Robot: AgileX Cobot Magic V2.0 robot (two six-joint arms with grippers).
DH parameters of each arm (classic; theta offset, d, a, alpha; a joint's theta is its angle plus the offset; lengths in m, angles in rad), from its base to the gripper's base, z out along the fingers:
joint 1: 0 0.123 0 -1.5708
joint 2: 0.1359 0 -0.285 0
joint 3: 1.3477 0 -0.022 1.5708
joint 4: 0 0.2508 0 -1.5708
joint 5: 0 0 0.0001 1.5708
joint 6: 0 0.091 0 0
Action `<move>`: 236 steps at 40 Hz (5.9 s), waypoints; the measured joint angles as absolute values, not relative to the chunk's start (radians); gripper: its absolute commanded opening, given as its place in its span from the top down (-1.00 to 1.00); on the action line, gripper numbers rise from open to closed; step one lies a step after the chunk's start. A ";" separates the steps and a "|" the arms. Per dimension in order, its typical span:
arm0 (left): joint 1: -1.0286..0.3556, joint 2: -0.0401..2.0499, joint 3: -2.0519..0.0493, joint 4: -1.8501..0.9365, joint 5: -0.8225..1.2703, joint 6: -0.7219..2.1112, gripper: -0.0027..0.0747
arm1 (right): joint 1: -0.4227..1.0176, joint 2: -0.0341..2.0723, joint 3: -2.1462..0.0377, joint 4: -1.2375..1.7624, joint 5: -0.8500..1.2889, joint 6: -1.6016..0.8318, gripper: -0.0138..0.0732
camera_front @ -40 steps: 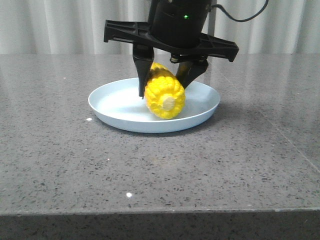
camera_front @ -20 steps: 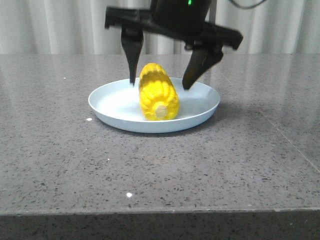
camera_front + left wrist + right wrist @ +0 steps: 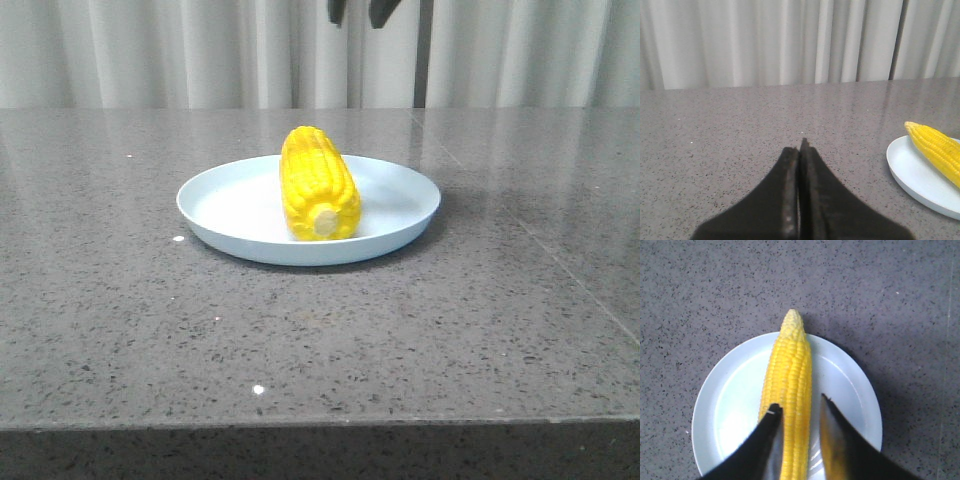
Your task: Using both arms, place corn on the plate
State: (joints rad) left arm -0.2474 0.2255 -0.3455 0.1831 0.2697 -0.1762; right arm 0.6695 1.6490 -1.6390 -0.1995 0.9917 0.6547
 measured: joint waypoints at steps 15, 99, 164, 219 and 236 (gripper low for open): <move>-0.247 0.226 -0.345 0.183 0.270 -0.176 0.98 | 0.488 1.543 -1.630 -0.200 1.114 0.528 0.82; -0.247 0.226 -0.345 0.183 0.270 -0.177 0.98 | 0.134 0.173 -0.325 -0.112 0.394 0.206 0.82; 0.002 -0.005 0.005 -0.052 0.154 0.044 0.98 | 0.134 0.172 -0.325 -0.115 0.394 0.206 0.82; 0.002 -0.005 0.005 -0.054 0.152 0.044 0.98 | 0.030 0.020 0.016 0.027 0.173 0.026 0.82; 0.002 -0.005 0.005 -0.054 0.152 0.044 0.98 | 0.025 -0.010 0.026 0.040 0.199 0.023 0.82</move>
